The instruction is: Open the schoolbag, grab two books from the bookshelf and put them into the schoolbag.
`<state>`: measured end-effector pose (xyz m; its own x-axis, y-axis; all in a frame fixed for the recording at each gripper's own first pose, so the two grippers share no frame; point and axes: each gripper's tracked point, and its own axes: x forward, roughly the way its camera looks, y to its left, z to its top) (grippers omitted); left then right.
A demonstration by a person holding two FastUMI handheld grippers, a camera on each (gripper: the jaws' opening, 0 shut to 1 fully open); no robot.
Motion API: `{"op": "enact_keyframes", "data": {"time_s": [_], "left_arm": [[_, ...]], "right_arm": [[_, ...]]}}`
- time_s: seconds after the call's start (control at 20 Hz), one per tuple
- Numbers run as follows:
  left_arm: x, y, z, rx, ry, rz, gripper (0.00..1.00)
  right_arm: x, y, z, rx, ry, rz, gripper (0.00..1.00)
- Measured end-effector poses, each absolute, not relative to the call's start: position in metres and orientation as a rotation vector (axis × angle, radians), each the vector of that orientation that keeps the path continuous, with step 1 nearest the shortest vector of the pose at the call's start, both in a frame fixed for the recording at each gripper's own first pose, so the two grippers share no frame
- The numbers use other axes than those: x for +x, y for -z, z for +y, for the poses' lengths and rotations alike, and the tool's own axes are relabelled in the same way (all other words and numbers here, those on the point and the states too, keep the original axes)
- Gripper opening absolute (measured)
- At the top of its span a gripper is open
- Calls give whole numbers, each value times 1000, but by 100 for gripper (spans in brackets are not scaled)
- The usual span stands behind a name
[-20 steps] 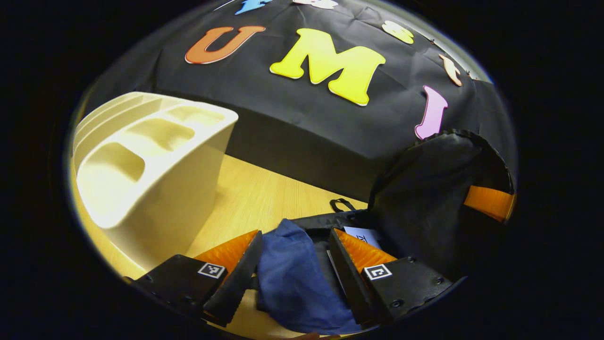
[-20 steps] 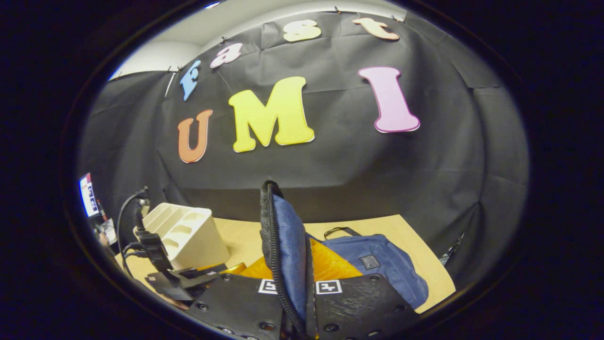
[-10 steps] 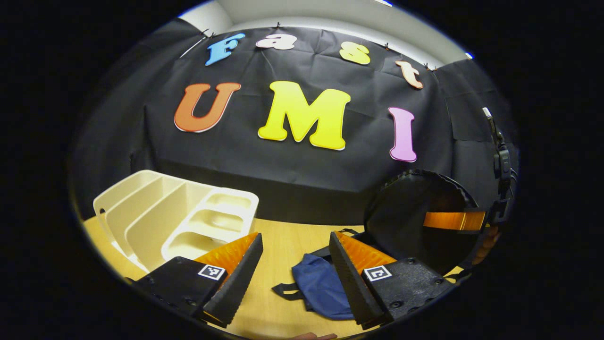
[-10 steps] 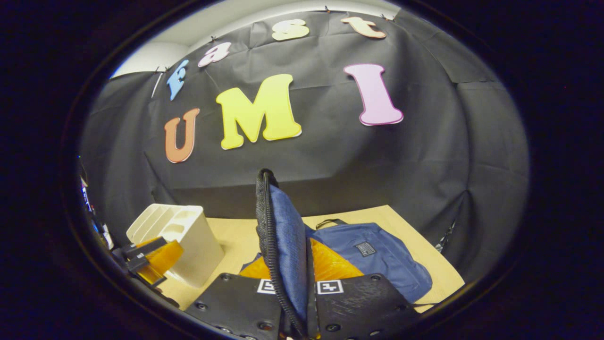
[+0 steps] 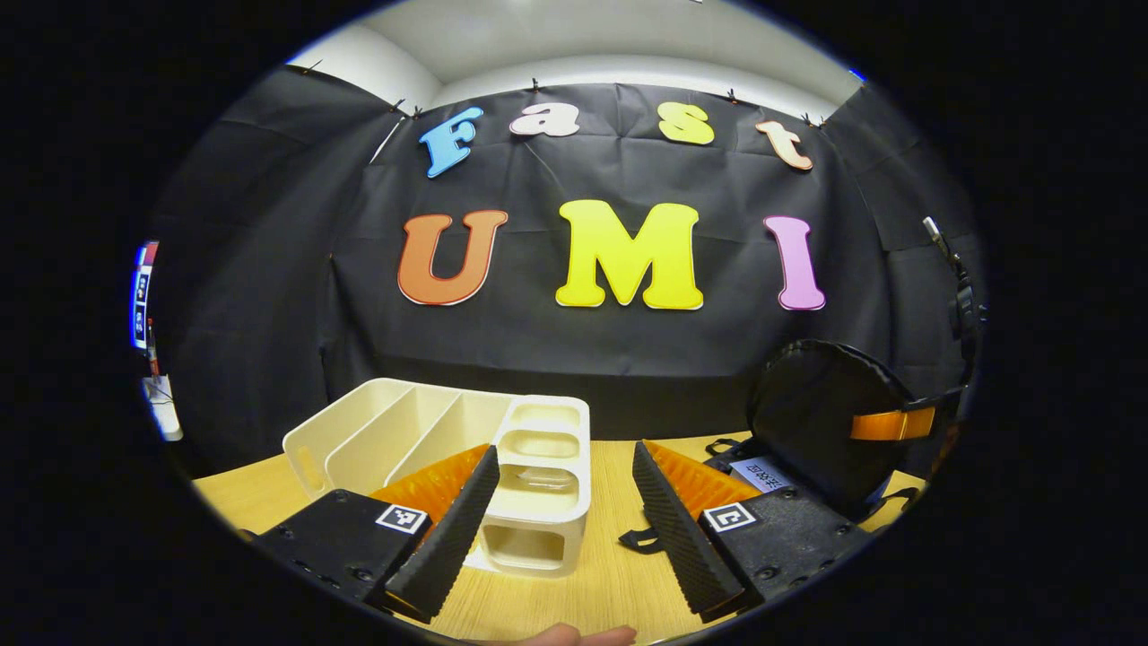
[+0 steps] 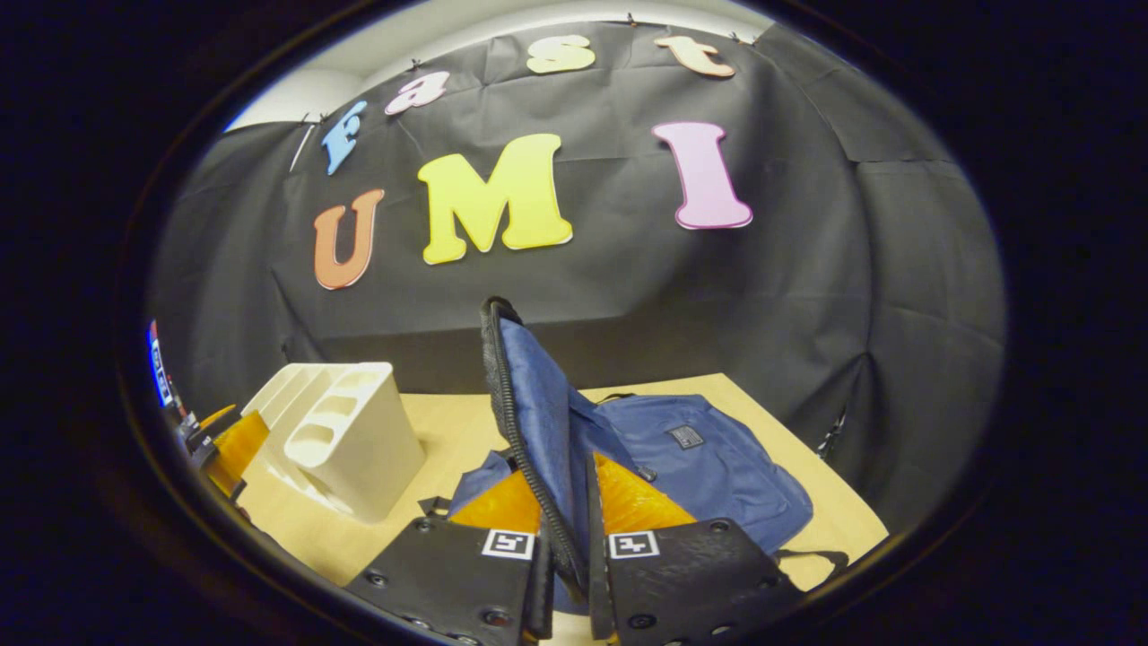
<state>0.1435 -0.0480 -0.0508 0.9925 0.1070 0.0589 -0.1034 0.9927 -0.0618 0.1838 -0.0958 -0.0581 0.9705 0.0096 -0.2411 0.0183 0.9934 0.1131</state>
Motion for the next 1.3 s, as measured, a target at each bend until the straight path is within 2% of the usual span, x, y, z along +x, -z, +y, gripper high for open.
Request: {"op": "enact_keyframes", "data": {"time_s": [0.15,0.2,0.25,0.3,0.75,0.8,0.85,1.0,1.15,1.3], "left_arm": [[127,55,-33,-64,-119,-64,96],[119,56,-28,-57,-129,-67,96],[113,57,-23,-52,-140,-70,100],[106,58,-21,-48,-145,-71,96],[42,65,-13,-20,-171,-67,96],[38,62,-19,-10,-160,-57,96],[33,58,-24,2,-150,-63,96],[23,46,-34,51,-131,-63,95],[13,44,-27,51,-174,-50,96],[4,41,-37,20,-149,-33,95]], "right_arm": [[168,59,-85,117,-5,246,24],[163,62,-84,109,-2,248,23],[157,62,-83,99,2,247,24],[150,62,-81,95,1,240,25],[63,55,-61,57,14,151,25],[53,51,-60,60,12,135,28],[42,49,-62,65,10,121,25],[19,42,-68,51,24,79,41],[8,32,-67,38,23,38,62],[-5,25,-50,25,-15,17,75]]}}
